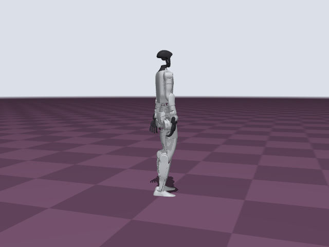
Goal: In place motions
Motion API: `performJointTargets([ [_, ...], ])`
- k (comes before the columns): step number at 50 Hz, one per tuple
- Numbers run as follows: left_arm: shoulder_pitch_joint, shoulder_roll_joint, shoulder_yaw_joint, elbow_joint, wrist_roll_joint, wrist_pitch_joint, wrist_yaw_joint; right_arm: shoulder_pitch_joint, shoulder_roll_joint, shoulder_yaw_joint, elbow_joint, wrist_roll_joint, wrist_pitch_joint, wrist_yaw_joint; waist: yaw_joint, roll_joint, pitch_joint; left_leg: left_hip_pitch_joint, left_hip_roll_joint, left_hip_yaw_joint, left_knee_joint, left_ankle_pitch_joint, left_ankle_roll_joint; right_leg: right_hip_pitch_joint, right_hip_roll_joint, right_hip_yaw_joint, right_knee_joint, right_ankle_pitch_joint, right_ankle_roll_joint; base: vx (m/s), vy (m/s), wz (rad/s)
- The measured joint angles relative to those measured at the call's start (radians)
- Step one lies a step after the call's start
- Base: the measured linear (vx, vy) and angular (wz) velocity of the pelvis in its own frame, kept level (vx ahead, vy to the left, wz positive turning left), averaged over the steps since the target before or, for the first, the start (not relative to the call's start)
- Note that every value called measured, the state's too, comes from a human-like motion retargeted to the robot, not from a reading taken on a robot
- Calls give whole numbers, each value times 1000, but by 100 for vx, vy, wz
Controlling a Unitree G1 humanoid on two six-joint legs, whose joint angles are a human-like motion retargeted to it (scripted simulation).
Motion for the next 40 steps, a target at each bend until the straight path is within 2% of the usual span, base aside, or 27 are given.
performJointTargets([
  [8, -41, 11, -53, -14, 15, -14, 10, 16, -4, -7, -3, -31, -1, 3, -61, 6, -3, 26, 27, 88, -1, -31, -2, -42, 11, 94, 12, 26, -2, -2, -4, -59],
  [16, -60, 9, -101, -51, 8, -15, 7, -7, -25, -94, 25, -6, 33, 3, -195, 52, -19, 52, 104, 326, 11, -97, -20, -163, 45, 279, 44, 91, 29, -9, -7, -155],
  [22, -81, 16, -97, -57, 4, -2, 1, -61, -50, -142, -10, 77, 40, 0, -348, 96, 1, 102, 164, 609, 30, -168, -56, -270, 93, 455, 70, 157, 86, -22, -1, -243],
  [30, -88, 49, -22, -61, -10, 7, 7, -151, -54, -188, -96, 115, 16, -7, -549, 166, 54, 153, 176, 947, 11, -220, -123, -384, 219, 660, 66, 232, 201, -27, 8, -304],
  [34, -97, 78, 18, -65, -19, 17, 4, -171, -51, -216, -128, 163, 7, -33, -709, 236, 92, 111, 196, 1042, 0, -235, -155, -465, 273, 664, 54, 229, 253, -31, 15, -212],
  [40, -162, 126, 13, -95, -1, 31, 6, -136, -87, -314, -82, 292, 24, -170, -890, 333, 141, 33, 210, 1099, -12, -246, -180, -582, 316, 671, 65, 210, 283, -14, 18, -106],
])
